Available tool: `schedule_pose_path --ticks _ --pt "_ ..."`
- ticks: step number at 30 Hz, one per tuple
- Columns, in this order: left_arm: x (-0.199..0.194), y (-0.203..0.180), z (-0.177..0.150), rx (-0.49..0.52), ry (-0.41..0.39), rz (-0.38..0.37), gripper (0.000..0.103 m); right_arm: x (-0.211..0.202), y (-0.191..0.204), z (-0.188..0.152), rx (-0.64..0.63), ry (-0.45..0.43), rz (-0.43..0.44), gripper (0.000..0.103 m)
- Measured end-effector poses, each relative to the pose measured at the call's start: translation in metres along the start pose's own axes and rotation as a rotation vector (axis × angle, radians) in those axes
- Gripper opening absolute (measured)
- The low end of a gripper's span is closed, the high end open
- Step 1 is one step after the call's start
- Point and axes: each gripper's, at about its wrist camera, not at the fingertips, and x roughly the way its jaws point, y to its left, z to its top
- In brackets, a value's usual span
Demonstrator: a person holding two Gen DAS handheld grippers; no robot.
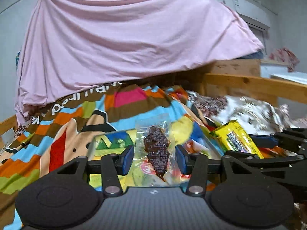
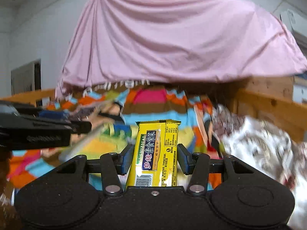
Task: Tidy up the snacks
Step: 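Carry the jerky packet with left tool while right tool carries yellow bar over tray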
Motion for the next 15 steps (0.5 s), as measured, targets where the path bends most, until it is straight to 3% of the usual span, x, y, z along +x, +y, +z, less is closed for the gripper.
schedule_pose_path --ticks 4,15 --pt "0.03 0.018 0.01 -0.013 -0.028 0.061 0.051 0.031 0.006 0.011 -0.029 -0.049 0.001 0.051" --pt "0.118 0.047 0.004 -0.035 0.001 0.133 0.051 0.124 0.006 0.0 0.007 -0.035 0.019 0.051"
